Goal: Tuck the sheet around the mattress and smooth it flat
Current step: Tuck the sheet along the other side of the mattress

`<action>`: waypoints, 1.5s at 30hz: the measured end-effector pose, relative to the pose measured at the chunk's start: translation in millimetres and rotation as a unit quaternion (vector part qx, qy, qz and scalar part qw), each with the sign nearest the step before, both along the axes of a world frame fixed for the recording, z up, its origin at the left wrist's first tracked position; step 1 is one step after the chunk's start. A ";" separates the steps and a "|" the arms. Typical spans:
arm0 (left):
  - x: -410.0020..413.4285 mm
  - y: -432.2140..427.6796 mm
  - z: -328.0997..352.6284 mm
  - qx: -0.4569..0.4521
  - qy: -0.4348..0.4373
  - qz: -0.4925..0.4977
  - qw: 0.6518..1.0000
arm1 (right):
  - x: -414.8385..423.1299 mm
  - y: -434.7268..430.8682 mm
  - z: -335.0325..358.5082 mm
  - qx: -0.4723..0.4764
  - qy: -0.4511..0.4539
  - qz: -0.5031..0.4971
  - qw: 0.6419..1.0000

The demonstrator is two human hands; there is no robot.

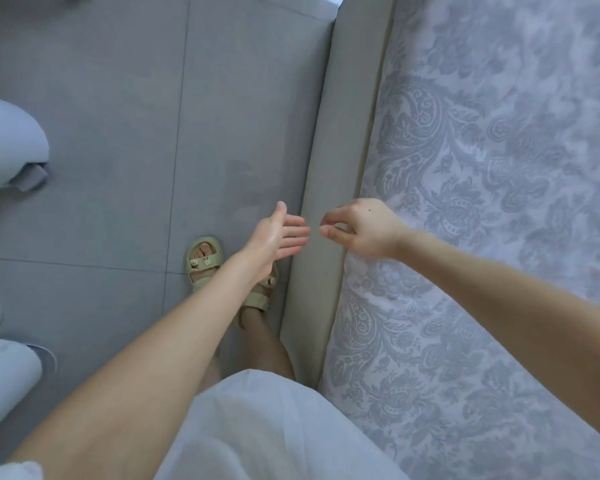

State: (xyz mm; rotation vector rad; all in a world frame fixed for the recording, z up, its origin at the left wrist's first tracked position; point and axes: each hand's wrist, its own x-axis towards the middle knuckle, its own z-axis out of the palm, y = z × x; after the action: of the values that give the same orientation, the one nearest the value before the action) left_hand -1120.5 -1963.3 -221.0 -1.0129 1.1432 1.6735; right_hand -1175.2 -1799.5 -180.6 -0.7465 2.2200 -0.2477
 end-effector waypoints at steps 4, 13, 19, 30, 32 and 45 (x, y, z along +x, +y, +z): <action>-55.9 -17.9 39.2 -0.013 0.059 -0.003 0.998 | -39.2 18.9 50.7 -0.023 0.031 -0.169 0.985; -214.5 -4.0 119.8 -0.039 0.188 -0.059 0.980 | -138.6 69.2 123.6 -0.025 0.105 -0.421 0.901; -345.5 53.0 144.8 -0.098 0.237 -0.123 0.959 | -237.5 108.8 139.7 -0.074 0.119 -0.486 0.863; -546.1 146.2 138.3 -0.286 0.399 -0.320 0.810 | -407.6 204.5 114.7 0.005 0.168 -0.539 0.826; -574.7 168.1 124.6 -0.251 0.406 -0.334 0.813 | -427.3 220.5 101.2 0.020 0.170 -0.538 0.826; -652.9 294.9 14.5 0.056 0.130 -0.425 0.894 | -544.1 283.8 8.6 0.211 0.051 -0.363 0.906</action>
State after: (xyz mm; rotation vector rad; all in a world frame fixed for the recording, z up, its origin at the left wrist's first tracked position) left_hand -1773.4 -1668.4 -206.6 -0.1313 1.3708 1.1383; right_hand -1719.3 -1515.7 -172.0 0.3305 2.4478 -0.0743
